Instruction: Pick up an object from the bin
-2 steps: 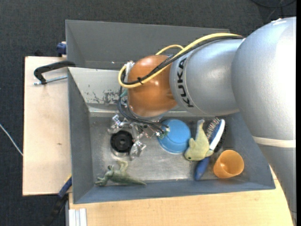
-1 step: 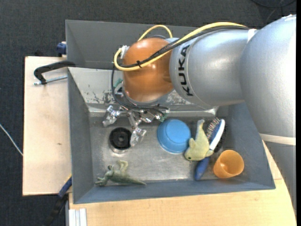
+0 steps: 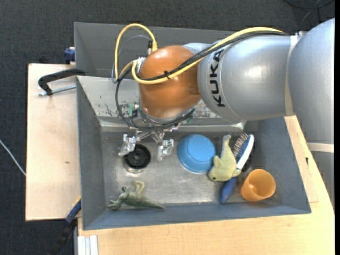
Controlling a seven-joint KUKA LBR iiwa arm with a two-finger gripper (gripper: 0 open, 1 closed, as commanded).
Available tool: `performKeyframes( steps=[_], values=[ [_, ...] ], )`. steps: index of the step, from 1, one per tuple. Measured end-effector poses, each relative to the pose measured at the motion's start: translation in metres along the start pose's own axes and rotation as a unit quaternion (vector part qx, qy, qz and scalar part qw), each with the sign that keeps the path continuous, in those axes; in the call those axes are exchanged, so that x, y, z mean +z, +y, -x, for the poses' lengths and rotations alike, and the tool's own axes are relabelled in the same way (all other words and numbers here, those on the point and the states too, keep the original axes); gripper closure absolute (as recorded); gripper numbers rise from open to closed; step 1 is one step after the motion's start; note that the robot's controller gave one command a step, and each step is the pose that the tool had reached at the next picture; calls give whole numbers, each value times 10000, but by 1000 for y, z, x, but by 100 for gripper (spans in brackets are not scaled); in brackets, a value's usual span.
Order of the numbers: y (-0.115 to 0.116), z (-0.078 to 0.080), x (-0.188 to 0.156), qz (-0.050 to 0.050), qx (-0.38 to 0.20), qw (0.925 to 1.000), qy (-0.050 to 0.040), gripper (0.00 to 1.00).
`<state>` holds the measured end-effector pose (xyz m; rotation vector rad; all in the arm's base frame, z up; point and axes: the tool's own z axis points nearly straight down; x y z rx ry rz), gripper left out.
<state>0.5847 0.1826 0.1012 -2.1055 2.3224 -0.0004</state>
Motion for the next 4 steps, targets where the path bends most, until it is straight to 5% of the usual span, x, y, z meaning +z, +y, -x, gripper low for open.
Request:
performKeyframes(
  steps=[1,2,3,4],
  values=[
    [-6,3,27,8,-314,9995,-1,0],
    [-4,-6,26,-23,-2359,9718,-26,0],
    [-5,-7,24,-25,-2356,9718,-7,100],
    [-8,-4,-85,-36,-2335,9723,-7,100]
  ],
)
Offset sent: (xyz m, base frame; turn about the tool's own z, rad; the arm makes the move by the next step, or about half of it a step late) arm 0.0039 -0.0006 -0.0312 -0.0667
